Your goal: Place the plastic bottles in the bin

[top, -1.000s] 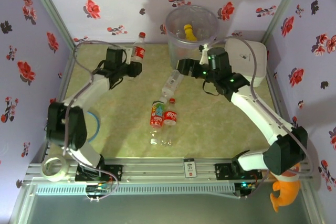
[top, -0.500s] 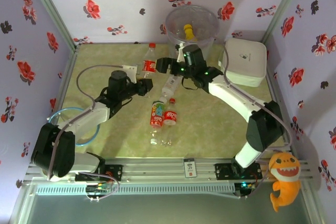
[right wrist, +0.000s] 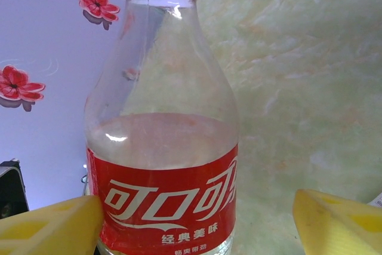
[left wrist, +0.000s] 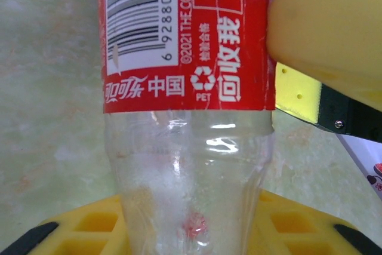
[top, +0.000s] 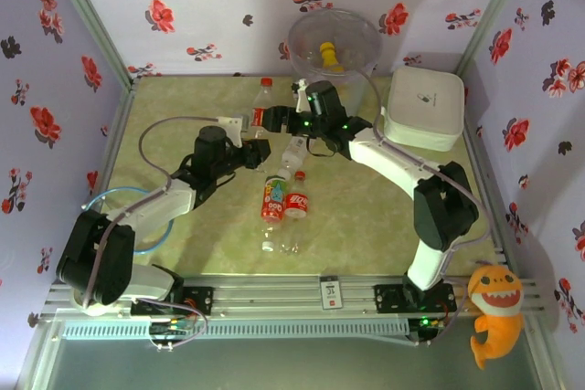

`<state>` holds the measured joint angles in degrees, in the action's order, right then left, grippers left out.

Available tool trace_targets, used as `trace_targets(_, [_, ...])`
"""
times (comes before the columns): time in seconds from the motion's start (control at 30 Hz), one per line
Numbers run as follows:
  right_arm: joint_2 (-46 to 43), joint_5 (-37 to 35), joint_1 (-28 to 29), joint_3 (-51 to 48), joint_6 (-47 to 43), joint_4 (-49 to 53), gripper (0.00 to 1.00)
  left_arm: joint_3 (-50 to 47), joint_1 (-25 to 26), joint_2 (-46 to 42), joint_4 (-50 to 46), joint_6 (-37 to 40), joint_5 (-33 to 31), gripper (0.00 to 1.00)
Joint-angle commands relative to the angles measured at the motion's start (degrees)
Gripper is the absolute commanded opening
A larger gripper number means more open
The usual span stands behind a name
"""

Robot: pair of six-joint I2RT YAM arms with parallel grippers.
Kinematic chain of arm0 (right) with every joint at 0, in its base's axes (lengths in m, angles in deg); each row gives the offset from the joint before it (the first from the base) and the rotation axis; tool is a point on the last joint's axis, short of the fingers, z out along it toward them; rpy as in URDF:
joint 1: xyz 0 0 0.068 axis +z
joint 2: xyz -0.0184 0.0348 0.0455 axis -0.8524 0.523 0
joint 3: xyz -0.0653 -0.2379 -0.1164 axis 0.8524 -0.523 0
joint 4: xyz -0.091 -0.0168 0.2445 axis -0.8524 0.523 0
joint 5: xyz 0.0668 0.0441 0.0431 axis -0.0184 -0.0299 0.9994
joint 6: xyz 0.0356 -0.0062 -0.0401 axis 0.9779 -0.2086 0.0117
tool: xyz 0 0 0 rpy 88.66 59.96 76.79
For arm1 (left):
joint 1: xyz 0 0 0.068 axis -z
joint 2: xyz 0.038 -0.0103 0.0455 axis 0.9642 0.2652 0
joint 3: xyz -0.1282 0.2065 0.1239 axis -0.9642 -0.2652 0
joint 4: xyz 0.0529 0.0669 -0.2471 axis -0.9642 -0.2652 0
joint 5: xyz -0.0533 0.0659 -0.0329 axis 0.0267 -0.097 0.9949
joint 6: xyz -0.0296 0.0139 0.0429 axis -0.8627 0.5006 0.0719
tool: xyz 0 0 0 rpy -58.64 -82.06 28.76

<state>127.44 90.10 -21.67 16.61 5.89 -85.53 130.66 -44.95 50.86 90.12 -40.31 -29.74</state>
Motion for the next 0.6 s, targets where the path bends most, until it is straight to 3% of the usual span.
trace_targets(0.0, [1.91, 1.37, 0.39, 1.89, -0.99, -0.66, 0.86, 1.45, 2.15, 0.46, 4.61, 1.61, 3.18, 0.10])
trace_targets(0.23, [-0.15, 3.32, 0.53, 0.20, -0.36, -2.77, 0.89, 1.94, 2.06, 1.14, 3.59, 0.85, 1.67, 0.09])
trace_targets(0.57, [1.94, 1.72, 0.55, 1.46, -0.26, -0.39, 0.75, 1.67, 2.06, 0.53, 4.51, 0.13, 2.82, 0.10])
